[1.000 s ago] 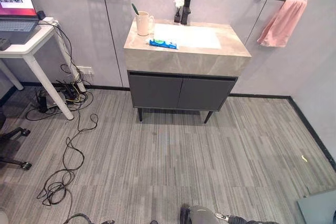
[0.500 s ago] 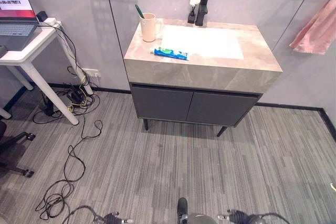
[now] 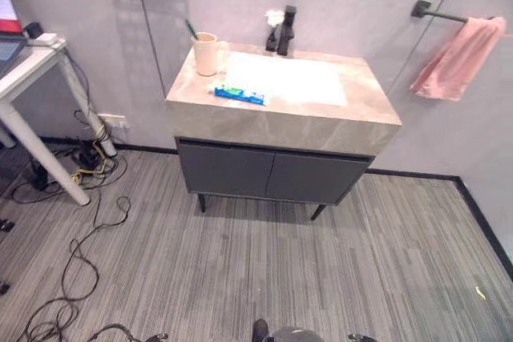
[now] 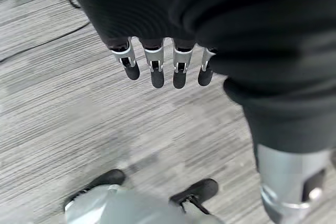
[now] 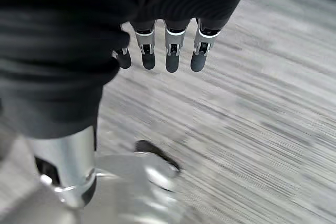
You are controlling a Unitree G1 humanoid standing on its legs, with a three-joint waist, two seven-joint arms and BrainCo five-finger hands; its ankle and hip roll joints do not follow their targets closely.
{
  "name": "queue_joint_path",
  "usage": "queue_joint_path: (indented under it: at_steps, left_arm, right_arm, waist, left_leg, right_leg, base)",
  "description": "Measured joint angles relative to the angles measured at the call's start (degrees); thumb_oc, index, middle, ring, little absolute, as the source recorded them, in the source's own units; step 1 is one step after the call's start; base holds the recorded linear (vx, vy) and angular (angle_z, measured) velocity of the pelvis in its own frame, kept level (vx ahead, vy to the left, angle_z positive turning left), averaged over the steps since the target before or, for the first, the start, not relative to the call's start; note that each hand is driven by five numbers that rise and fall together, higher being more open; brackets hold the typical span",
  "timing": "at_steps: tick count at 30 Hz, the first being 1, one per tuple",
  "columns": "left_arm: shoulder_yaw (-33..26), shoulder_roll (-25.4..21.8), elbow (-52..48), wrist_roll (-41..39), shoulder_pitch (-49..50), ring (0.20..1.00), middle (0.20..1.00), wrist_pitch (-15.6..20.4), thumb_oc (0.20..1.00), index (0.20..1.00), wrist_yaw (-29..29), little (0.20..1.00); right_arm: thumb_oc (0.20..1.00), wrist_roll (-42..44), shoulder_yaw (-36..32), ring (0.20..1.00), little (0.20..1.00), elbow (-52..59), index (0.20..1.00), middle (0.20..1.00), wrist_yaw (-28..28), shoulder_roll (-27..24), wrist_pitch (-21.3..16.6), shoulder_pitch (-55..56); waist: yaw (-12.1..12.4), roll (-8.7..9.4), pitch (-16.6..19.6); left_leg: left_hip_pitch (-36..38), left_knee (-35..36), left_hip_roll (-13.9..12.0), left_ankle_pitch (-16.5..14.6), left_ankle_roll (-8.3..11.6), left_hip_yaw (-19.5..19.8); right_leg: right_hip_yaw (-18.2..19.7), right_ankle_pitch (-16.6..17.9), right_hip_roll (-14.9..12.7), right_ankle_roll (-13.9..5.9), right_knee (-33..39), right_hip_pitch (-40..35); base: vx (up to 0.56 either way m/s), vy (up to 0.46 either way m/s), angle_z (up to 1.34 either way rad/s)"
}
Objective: Put brush and paste in cup on sink, flatten towel.
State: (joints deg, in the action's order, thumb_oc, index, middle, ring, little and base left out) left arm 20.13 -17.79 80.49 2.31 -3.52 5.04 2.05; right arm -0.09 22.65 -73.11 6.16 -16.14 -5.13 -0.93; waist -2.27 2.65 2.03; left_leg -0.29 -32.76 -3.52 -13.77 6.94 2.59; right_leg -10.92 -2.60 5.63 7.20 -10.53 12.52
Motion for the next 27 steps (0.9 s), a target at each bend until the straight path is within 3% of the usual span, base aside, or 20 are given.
queue_joint_path:
  at_steps: [1,2,3,4,7,9,11,13,15,17,18,19,20,21,22,23,25,27]
  left_arm:
    - [0.1,-0.1,-1.8,-1.0,-1.8,1.0,1.0,0.5,1.0,1.0,-0.8,1.0]
    - [-0.3,-0.2,-3.2,-2.3,-2.0,1.0,1.0,0.9,1.0,1.0,-1.1,1.0]
    - [-1.0,-0.3,-4.1,-2.5,-2.0,1.0,1.0,1.4,1.0,1.0,-1.4,1.0]
    - [-1.3,-0.5,-4.7,-3.0,-2.1,1.0,1.0,1.5,1.0,1.0,-1.7,1.0]
    - [-1.2,-0.6,-5.6,-6.7,-4.3,1.0,1.0,2.7,1.0,1.0,-3.0,1.0]
    - [0.2,-0.3,-4.7,-7.1,-4.3,1.0,1.0,2.7,1.0,1.0,-3.5,1.0]
    - [1.3,0.2,-4.0,-8.4,-4.4,1.0,1.0,2.9,1.0,1.0,-3.7,1.0]
    - [1.3,0.1,-3.7,-8.5,-4.2,1.0,1.0,2.9,1.0,1.0,-3.8,1.0]
    - [0.3,-0.1,-3.0,-8.5,-2.2,1.0,1.0,2.9,1.0,1.0,-4.1,1.0]
    - [0.3,0.0,-2.4,-8.5,-0.8,1.0,1.0,3.0,1.0,1.0,-4.1,1.0]
    - [0.3,-0.3,-2.3,-8.5,-1.4,1.0,1.0,3.3,1.0,1.0,-4.2,1.0]
    - [0.4,-0.8,-2.5,-8.4,-2.2,1.0,1.0,3.7,1.0,1.0,-4.4,1.0]
    - [0.9,-0.9,-2.6,-8.4,-2.6,1.0,1.0,4.0,1.0,1.0,-4.4,1.0]
    - [1.0,-1.1,-2.9,-8.3,-2.6,1.0,1.0,4.6,1.0,1.0,-4.5,1.0]
    - [1.3,-2.1,-3.7,-8.0,-3.9,1.0,1.0,4.8,1.0,1.0,-5.0,1.0]
    - [1.6,-2.4,-4.0,-7.9,-4.9,1.0,1.0,4.7,1.0,1.0,-5.4,1.0]
    - [1.6,-2.8,-6.3,-7.7,-5.1,1.0,1.0,4.8,1.0,1.0,-5.7,1.0]
    - [3.0,-4.3,-8.2,-6.5,-4.8,1.0,1.0,4.8,1.0,1.0,-5.8,1.0]
  right_arm:
    - [1.0,1.0,1.3,1.0,1.0,2.0,1.0,1.0,-0.4,-0.3,-0.1,-0.1]
    - [1.0,1.6,1.7,1.0,1.0,3.8,1.0,1.0,-0.5,-0.5,-0.3,-0.2]
    - [1.0,2.8,1.6,1.0,1.0,4.9,1.0,1.0,-1.0,-0.2,-1.3,-1.9]
    - [1.0,4.1,1.5,1.0,1.0,6.0,1.0,1.0,-1.2,-0.3,-1.5,-2.7]
    - [1.0,6.1,1.2,1.0,1.0,7.3,1.0,1.0,-2.5,-0.2,-2.3,-5.4]
    - [1.0,6.1,2.4,1.0,1.0,7.3,1.0,1.0,-2.8,-0.4,-2.4,-7.0]
    - [1.0,5.8,5.3,1.0,1.0,7.0,1.0,1.0,-3.6,-0.9,-2.6,-8.5]
    - [1.0,4.0,6.6,1.0,1.0,6.8,1.0,1.0,-3.6,-1.2,-2.6,-9.2]
    - [1.0,2.6,7.3,1.0,1.0,8.1,1.0,1.0,-3.5,-1.5,-2.7,-9.4]
    - [1.0,1.4,7.2,1.0,1.0,7.3,1.0,1.0,-3.6,-2.0,-3.4,-7.8]
    - [1.0,1.2,7.2,1.0,1.0,7.3,1.0,1.0,-3.6,-2.2,-3.3,-6.5]
    - [1.0,0.9,7.2,1.0,1.0,7.6,1.0,1.0,-3.5,-1.8,-3.2,-6.0]
    - [1.0,0.7,6.8,1.0,1.0,8.1,1.0,1.0,-3.5,-1.7,-3.2,-5.2]
    - [1.0,0.3,5.6,1.0,1.0,9.4,1.0,1.0,-3.5,-1.4,-3.3,-4.8]
    - [1.0,-0.3,5.7,1.0,1.0,10.0,1.0,1.0,-3.5,-0.8,-3.3,-5.2]
    - [1.0,-0.6,6.0,1.0,1.0,10.8,1.0,1.0,-3.5,-0.7,-3.2,-5.7]
    - [1.0,-1.0,7.0,1.0,1.0,14.6,1.0,1.0,-3.4,-0.6,-3.4,-5.7]
    - [1.0,-1.4,9.5,1.0,1.0,18.2,1.0,1.0,-3.4,-0.5,-3.4,-7.0]
  waist:
    - [1.8,1.62,-0.8]
    - [2.9,2.03,-1.4]
    - [2.9,2.13,-1.9]
    - [2.7,1.92,-2.6]
    - [2.9,3.33,-5.7]
    - [3.7,2.31,-6.2]
    - [4.9,-0.24,-6.4]
    - [5.6,-2.58,-6.8]
    - [6.7,-2.53,-6.7]
    - [6.1,-1.85,-4.6]
    - [5.4,-1.36,-3.7]
    - [5.0,-0.31,-3.9]
    - [4.6,-0.43,-4.0]
    - [4.8,-0.52,-3.9]
    - [4.8,0.02,-3.6]
    - [4.6,0.31,-3.7]
    - [5.3,-0.87,-4.3]
    - [5.1,-1.18,-5.0]
  left_leg:
    - [-8.3,-13.5,1.2,5.1,-0.58,0.5]
    - [-12.5,-18.9,2.0,5.4,-0.81,2.0]
    - [-16.9,-18.5,2.2,5.2,-1.2,2.7]
    - [-19.5,-16.4,2.3,4.7,-1.62,2.4]
    - [-22.7,3.0,1.6,5.3,-2.69,-5.4]
    - [-21.9,22.2,1.1,10.1,-2.38,-8.5]
    - [-21.7,37.3,-0.2,16.2,0.4,-7.3]
    - [-22.6,38.3,-2.1,17.9,0.51,-6.1]
    - [-19.4,36.4,-1.7,19.1,-1.69,-4.5]
    - [-16.7,32.1,1.0,20.6,-5.02,-3.7]
    - [-15.9,31.9,2.3,23.1,-7.24,-3.3]
    - [-14.4,31.8,3.5,22.4,-9.24,-4.3]
    - [-12.8,31.5,3.7,21.6,-9.91,-5.2]
    - [-11.8,30.9,4.3,20.0,-11.19,-5.8]
    - [-11.5,29.1,6.4,16.6,-12.53,-6.5]
    - [-11.0,28.9,7.6,16.0,-13.17,-6.4]
    - [-8.8,28.9,8.8,15.5,-12.41,-6.4]
    - [-8.2,29.1,9.8,13.7,-14.85,-6.3]
  right_leg:
    - [0.5,0.7,-0.7,0.49,1.3,-0.3]
    - [1.0,1.7,-0.7,0.75,2.5,-0.6]
    - [0.7,2.1,-0.6,0.9,3.7,-1.8]
    - [0.9,0.7,-0.7,0.71,4.1,-2.4]
    - [0.2,1.9,-2.5,-1.2,7.7,-5.4]
    - [0.6,1.9,-2.4,-3.99,11.9,-8.4]
    - [0.8,2.0,-0.8,-4.39,13.9,-10.3]
    - [2.1,2.0,1.3,-4.23,15.1,-13.4]
    - [6.2,0.5,0.9,-5.38,15.3,-16.7]
    - [7.7,-1.7,-1.0,-5.56,14.7,-18.8]
    - [7.6,-3.8,-2.1,-6.39,12.2,-18.8]
    - [7.4,-5.0,-3.6,-7.57,8.6,-18.2]
    - [7.1,-6.6,-4.5,-8.24,3.5,-17.3]
    - [5.8,-8.5,-6.3,-8.32,-1.9,-15.8]
    - [5.9,-7.5,-9.8,-10.1,-6.9,-14.0]
    - [6.4,-7.8,-11.1,-11.23,-11.3,-12.4]
    - [6.5,-8.4,-13.4,-12.79,-22.5,-7.0]
    - [7.3,-7.8,-13.3,-14.0,-30.1,-1.2]
  base:
    - [0.01,-0.061,-0.25]
    - [0.13,0.027,-0.16]
    - [0.22,0.08,0.04]
    - [0.19,0.087,0.24]
    - [0.18,0.134,0.26]
    - [0.3,0.196,-0.08]
    - [0.35,0.197,-0.21]
    - [0.36,0.231,-0.34]
    - [0.31,0.238,-0.96]
    - [0.32,0.313,-0.57]
    - [0.24,0.276,-0.07]
    - [0.21,0.276,-0.1]
    - [0.1,0.18,-0.29]
    - [0.28,0.426,-0.31]
    - [0.22,0.335,-0.15]
    - [0.2,0.321,0.05]
    - [0.09,0.207,0.1]
    - [0.16,0.184,-0.02]
